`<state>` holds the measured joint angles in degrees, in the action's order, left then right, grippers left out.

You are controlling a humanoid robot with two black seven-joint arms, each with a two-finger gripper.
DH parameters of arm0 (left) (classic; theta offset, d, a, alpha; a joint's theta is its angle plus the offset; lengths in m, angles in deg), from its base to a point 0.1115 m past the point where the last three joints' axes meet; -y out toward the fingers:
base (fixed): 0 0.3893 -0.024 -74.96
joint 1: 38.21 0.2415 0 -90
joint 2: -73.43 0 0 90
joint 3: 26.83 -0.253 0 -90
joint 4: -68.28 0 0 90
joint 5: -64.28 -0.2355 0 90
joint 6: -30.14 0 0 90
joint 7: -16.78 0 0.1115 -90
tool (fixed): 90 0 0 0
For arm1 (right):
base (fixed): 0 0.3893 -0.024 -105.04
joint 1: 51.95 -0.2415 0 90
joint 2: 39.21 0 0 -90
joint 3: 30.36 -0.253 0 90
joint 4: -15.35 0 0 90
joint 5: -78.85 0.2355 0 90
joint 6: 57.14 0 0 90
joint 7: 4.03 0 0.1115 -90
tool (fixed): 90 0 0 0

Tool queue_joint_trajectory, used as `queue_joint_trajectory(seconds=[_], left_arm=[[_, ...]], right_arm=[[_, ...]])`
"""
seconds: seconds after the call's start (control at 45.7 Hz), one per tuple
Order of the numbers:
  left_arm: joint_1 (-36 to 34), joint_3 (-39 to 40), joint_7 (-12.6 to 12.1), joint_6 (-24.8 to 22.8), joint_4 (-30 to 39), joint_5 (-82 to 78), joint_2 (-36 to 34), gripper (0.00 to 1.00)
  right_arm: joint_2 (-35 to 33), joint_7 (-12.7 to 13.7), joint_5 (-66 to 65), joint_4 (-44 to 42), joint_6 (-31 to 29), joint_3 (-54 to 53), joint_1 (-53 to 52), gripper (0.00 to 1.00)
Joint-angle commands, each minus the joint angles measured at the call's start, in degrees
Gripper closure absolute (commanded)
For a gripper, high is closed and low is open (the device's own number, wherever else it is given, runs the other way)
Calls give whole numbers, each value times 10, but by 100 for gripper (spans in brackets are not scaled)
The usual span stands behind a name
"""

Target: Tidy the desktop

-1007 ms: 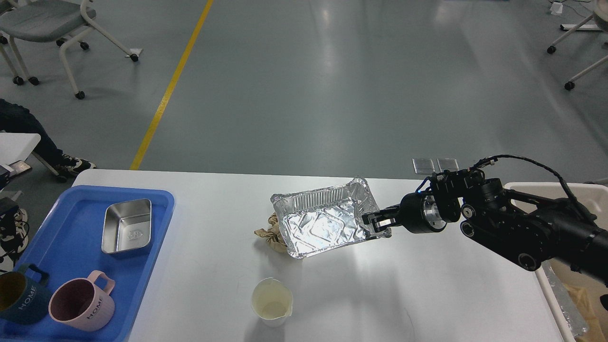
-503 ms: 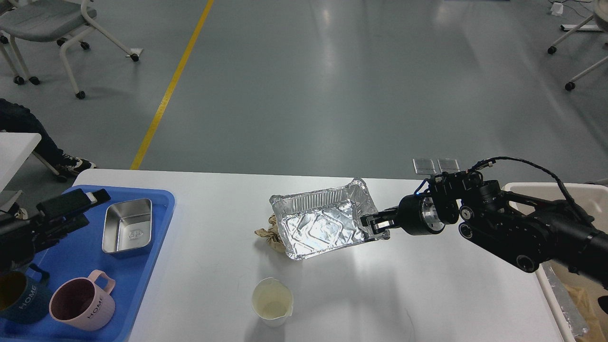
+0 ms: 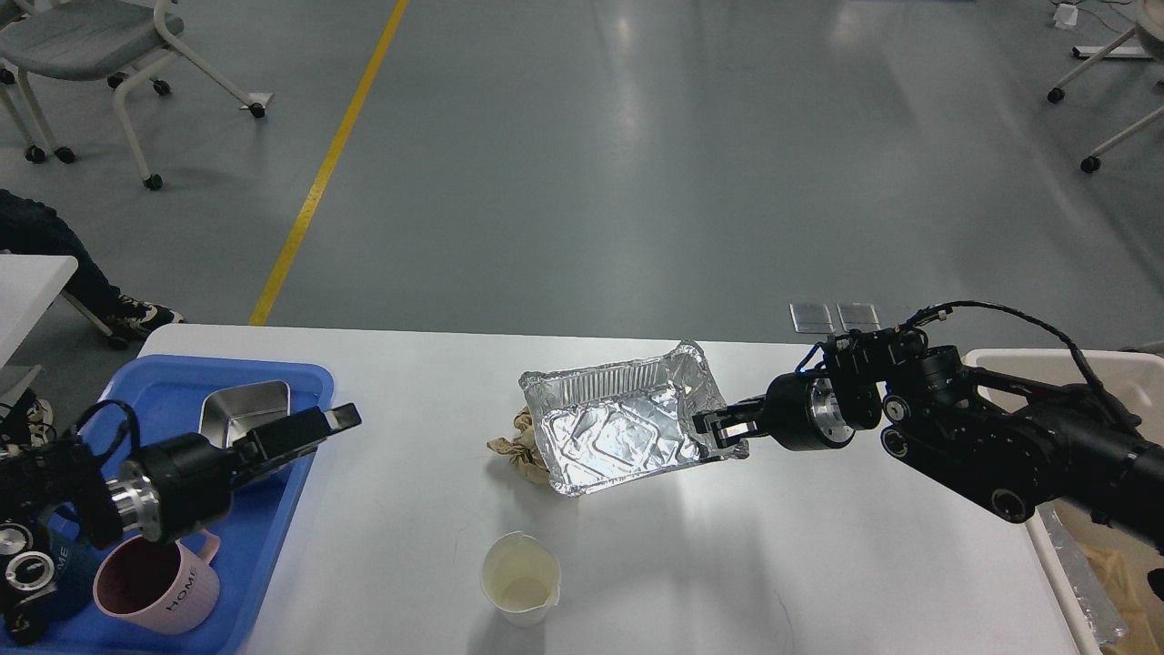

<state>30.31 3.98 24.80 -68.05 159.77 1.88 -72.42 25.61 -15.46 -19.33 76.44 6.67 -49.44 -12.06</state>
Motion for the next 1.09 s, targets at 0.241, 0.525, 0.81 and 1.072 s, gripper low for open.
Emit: queue_joint_trajectory(seconds=[0.241,0.525,0.81,1.072], left_arm=[[-83,-138,-12,13,-58,-5,94,4],[-105,-209,-11,27,-65,-32,139,4],[-125,-237,-9,28,-65,-34,139,4],[-134,-269,-8,28,-80,-34,152,8]], right_arm=[[4,0,0,-1,0,-1,1,100],[4,0,-1,-1,0,-2,4,100],[8,0,-1,-2,0,-3,4,100],[10,0,-1,-4,1,-4,7,100]])
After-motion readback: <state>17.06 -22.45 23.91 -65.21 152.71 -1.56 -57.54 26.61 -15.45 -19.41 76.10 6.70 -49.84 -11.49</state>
